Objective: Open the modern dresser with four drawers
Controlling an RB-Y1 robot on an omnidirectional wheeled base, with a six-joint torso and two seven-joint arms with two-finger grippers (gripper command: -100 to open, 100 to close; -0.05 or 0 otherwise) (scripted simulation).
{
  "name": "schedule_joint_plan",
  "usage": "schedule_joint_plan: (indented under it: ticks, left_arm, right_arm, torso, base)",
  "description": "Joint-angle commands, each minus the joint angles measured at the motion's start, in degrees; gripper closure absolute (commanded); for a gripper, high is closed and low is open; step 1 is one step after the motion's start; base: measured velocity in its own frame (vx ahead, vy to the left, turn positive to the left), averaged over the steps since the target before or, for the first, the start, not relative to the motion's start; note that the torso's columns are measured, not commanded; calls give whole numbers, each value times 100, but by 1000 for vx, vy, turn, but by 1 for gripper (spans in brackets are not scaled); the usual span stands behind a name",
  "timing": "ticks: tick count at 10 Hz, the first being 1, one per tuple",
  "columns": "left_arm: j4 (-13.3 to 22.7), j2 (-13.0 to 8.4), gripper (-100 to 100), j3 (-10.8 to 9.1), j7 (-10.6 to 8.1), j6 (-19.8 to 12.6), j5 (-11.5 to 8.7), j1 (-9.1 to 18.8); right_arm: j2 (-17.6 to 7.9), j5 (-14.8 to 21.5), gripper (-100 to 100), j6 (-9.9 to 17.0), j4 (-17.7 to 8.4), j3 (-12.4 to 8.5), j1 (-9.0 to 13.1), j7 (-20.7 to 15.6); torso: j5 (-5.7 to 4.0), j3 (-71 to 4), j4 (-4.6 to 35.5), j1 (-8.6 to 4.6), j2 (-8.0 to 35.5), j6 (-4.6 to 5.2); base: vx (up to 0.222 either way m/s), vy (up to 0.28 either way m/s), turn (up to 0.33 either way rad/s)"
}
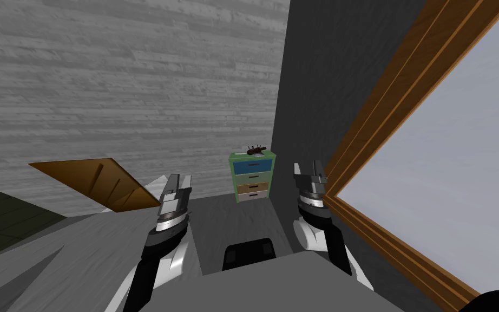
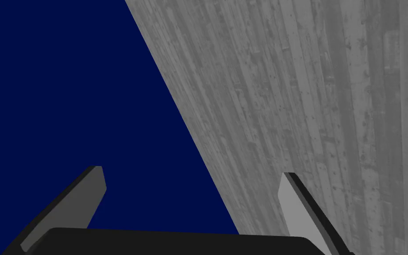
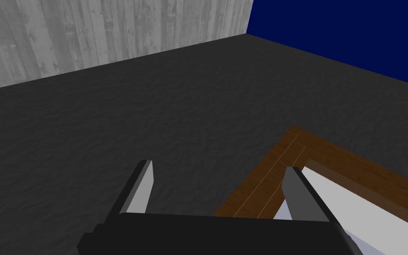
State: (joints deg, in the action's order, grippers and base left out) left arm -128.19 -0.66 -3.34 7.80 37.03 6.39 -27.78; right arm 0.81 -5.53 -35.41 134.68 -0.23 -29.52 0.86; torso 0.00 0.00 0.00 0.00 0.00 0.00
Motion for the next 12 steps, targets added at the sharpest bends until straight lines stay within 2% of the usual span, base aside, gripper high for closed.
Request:
schedule_joint_plan:
  ticks: [1,9,10,12]
  left_arm:
    - [0,0,0,0,0,0,0,0]
    - [-2,0,0,0,0,1,0,0]
    - [-2,0,0,0,0,1,0,0]
    - [1,0,0,0,0,0,0,-1]
  right_arm:
    - [0,0,0,0,0,0,0,0]
    - [0,0,0,0,2,0,0,0]
    - [-167,82,-100,30,-3,-12,-6,-45]
    - [-408,277,-100,102,-11,-40,-23,-151]
  torso:
    - [0,-467,235,0,232,0]
    - [0,-7073,3537,0,3539,0]
    - [0,-7919,3960,0,3962,0]
    - [2,-8430,4203,8,4202,0]
  base:
    - [0,0,0]
    - [0,0,0]
    - [19,9,0]
    - [36,38,-3]
